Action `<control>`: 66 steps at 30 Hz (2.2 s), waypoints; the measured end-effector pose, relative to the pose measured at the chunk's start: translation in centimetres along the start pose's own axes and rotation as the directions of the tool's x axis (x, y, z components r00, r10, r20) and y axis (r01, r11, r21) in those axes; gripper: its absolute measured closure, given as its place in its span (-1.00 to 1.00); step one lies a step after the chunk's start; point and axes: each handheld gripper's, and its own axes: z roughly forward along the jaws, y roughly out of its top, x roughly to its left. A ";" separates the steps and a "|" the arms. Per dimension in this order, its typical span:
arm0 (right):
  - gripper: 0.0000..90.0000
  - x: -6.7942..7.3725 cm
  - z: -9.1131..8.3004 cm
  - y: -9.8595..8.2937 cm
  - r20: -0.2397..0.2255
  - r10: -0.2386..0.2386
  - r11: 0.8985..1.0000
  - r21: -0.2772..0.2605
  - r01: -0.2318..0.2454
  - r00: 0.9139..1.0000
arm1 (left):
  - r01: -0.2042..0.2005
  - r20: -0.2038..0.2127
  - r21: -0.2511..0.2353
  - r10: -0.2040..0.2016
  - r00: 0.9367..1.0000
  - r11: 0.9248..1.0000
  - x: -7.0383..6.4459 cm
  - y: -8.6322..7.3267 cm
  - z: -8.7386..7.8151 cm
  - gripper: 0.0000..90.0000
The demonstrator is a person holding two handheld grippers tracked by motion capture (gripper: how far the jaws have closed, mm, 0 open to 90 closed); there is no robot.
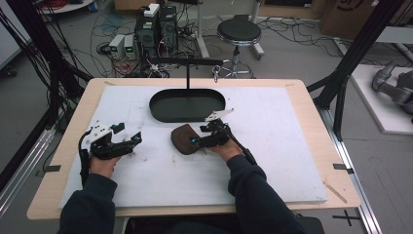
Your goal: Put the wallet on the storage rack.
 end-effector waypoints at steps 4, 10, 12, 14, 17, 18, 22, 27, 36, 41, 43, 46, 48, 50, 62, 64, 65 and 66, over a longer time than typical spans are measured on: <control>-0.57 0.2 1.7 -0.1 -0.009 0.024 0.999 0.031 -0.023 1.000 | 0.000 -0.001 -0.001 0.000 1.000 1.000 0.0 0.0 0.0 -0.54; -0.51 -0.6 2.8 0.2 -0.116 0.064 0.995 0.079 -0.055 0.991 | -0.003 0.002 0.002 0.003 1.000 1.000 0.0 0.0 0.0 -0.54; -0.42 -0.5 2.6 0.2 -0.116 0.067 0.994 0.089 -0.056 0.991 | -0.002 0.003 0.002 0.002 1.000 1.000 0.0 0.0 0.0 -0.54; -0.34 -0.4 2.4 0.3 -0.108 0.062 0.994 0.095 -0.052 0.992 | -0.001 0.000 0.000 0.001 1.000 1.000 0.0 0.0 0.0 -0.54; -0.07 -0.6 1.9 0.5 -0.099 0.075 0.994 0.091 -0.066 0.992 | 0.000 0.000 -0.001 0.000 1.000 1.000 0.0 0.0 0.0 -0.54; 0.12 -0.7 1.4 0.6 -0.097 0.080 0.994 0.084 -0.072 0.992 | 0.000 0.001 0.001 0.000 1.000 1.000 0.0 0.0 0.0 -0.54; 0.39 -0.8 0.7 0.8 -0.095 0.074 0.995 0.066 -0.068 0.993 | -0.002 -0.001 0.000 0.002 1.000 1.000 0.0 0.0 -0.1 -0.54; 0.69 -0.1 -0.9 1.5 -0.078 0.009 1.000 0.027 -0.007 0.997 | -0.001 -0.001 -0.001 0.001 1.000 1.000 0.1 0.0 -0.1 -0.54; 0.80 -0.5 -4.6 2.4 0.092 -0.119 0.992 0.052 0.115 0.989 | 0.002 -0.003 -0.005 -0.002 1.000 1.000 0.1 0.0 -0.1 -0.54; 0.80 -0.3 -6.4 2.6 0.252 -0.248 0.967 0.126 0.222 0.935 | 0.001 -0.001 -0.004 -0.001 1.000 1.000 0.1 0.1 -0.1 -0.54; 0.80 0.0 -6.4 2.6 0.263 -0.268 0.962 0.132 0.240 0.927 | 0.003 -0.002 -0.006 -0.003 1.000 1.000 0.1 0.0 -0.1 -0.54; 0.78 0.7 -6.2 2.7 0.246 -0.291 0.956 0.122 0.269 0.924 | 0.001 -0.003 -0.005 -0.001 1.000 1.000 0.1 0.1 -0.1 -0.54; 0.76 1.0 -6.1 2.7 0.230 -0.294 0.955 0.108 0.276 0.928 | 0.000 -0.005 -0.004 0.000 1.000 1.000 0.1 0.1 -0.1 -0.54; 0.73 1.4 -6.0 2.7 0.193 -0.302 0.953 0.084 0.291 0.934 | 0.004 -0.003 -0.006 -0.004 1.000 1.000 0.1 0.0 -0.1 -0.54; 0.49 1.7 -5.3 2.5 0.082 -0.268 0.963 0.016 0.267 0.960 | 0.003 0.000 -0.005 -0.003 1.000 1.000 0.1 0.1 -0.1 -0.54; 0.44 1.5 -5.3 2.6 0.077 -0.258 0.966 0.004 0.258 0.963 | 0.003 -0.001 -0.006 -0.003 1.000 1.000 0.1 0.0 -0.1 -0.54; 0.42 1.4 -5.2 2.6 0.075 -0.256 0.966 -0.004 0.257 0.964 | 0.003 -0.001 -0.006 -0.003 1.000 1.000 0.1 0.0 -0.1 -0.54; 0.39 1.4 -5.1 2.6 0.071 -0.248 0.969 -0.008 0.249 0.966 | 0.004 -0.001 -0.005 -0.004 1.000 1.000 0.1 0.0 -0.1 -0.54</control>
